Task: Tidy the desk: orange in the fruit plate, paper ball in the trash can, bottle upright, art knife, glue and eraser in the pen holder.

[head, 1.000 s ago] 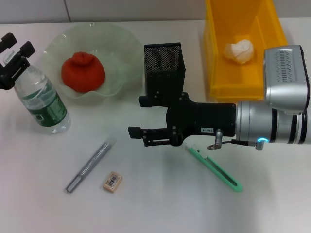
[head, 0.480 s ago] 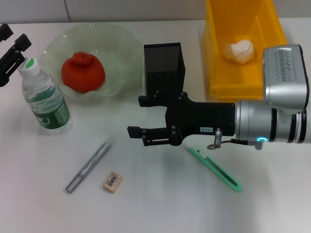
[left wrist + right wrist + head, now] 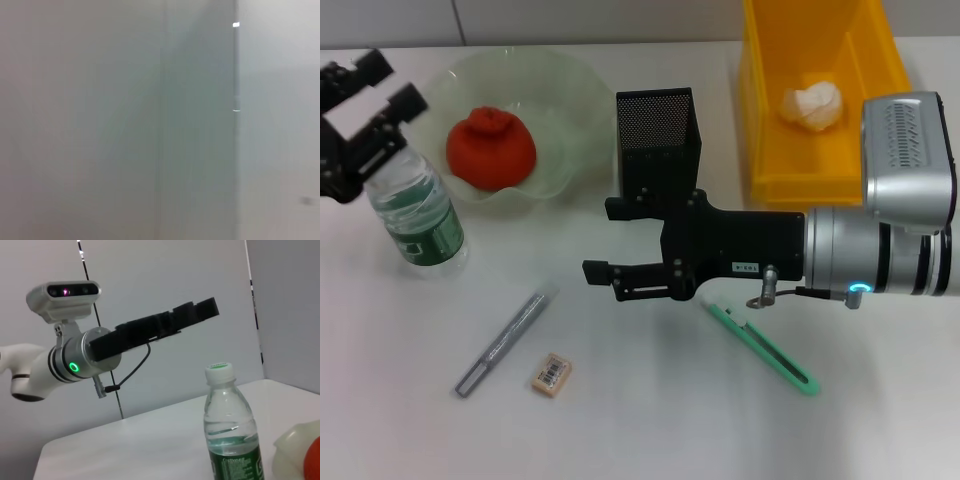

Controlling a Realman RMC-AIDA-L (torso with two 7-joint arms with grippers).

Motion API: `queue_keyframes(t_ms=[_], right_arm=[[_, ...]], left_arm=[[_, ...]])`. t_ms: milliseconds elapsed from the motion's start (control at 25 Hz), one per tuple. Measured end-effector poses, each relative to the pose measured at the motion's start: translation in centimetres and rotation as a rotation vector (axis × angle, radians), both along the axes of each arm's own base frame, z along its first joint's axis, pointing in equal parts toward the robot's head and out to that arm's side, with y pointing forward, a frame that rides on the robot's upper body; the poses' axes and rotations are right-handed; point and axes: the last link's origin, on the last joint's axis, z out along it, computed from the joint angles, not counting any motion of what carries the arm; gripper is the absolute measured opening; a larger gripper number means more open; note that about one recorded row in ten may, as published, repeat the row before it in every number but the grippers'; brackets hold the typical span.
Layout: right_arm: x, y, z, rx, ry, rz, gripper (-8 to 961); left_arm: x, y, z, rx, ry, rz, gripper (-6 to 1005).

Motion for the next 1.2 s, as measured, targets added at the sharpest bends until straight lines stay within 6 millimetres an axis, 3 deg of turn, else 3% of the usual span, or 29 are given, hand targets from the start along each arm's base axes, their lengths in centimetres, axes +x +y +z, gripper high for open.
queue_keyframes(t_ms=[160,240,400,440,720,1200], right_arm=[[0.1,-0.1,0.1,-0.001,0.006,-0.004,829],[0.2,-0.2,0.1,-0.001,0.007,-0.006,828],[0.5,-0.4,0.2,-0.001,0.011,-0.016,829],[0.6,-0.5,0.2,-0.001,0.011,-0.019,829],[1.5,-2.1,0.5,0.008,0.034,0.037,828],[5.3,-4.7,5.5,0.114,0.19,-0.022,829]], left_arm=[[0.9,0.1,-0.6,-0.087,0.016,-0.034,494],[2.0,-0.3,-1.8,-0.202,0.067,-0.095,494],[2.4,-0.5,-2.4,-0.246,0.087,-0.122,494],[3.0,-1.2,-4.1,-0.35,0.127,-0.174,494],[2.7,-1.8,-5.5,-0.425,0.139,-0.165,520],[2.2,-2.3,-6.3,-0.474,0.116,-0.134,583]])
